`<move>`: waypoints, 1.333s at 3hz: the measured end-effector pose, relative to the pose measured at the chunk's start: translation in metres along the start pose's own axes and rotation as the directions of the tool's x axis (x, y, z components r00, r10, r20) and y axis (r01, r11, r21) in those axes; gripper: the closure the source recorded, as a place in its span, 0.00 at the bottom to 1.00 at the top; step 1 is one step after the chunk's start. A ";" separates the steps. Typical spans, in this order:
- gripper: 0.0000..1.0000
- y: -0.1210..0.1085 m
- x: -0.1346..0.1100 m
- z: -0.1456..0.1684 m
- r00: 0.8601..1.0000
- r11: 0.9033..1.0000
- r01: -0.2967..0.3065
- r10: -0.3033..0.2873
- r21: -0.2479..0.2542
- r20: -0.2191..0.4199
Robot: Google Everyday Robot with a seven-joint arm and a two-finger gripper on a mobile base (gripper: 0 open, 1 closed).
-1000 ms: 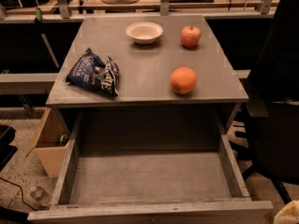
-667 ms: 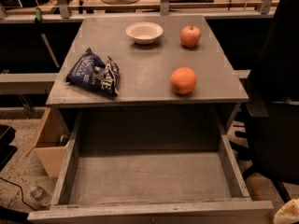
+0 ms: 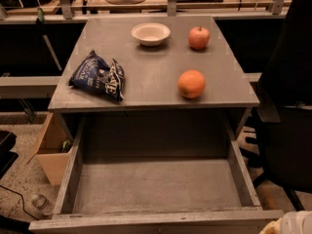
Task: Close top drawer
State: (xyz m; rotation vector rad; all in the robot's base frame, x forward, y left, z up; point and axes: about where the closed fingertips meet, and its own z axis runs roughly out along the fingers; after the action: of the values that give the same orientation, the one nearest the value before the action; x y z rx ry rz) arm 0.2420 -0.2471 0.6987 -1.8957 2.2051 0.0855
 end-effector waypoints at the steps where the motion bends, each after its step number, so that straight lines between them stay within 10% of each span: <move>1: 1.00 0.000 -0.024 0.038 0.992 0.995 0.088 -0.092 0.045 0.092; 4: 1.00 -0.032 -0.065 0.079 0.957 0.961 0.233 -0.254 0.148 0.141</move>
Offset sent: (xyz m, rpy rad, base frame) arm 0.0334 0.0655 -0.0538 0.1169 -0.2261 0.2318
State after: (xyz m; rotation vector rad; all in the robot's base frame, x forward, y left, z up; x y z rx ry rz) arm 0.2930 -0.1741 0.6394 -1.9964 1.8145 0.0467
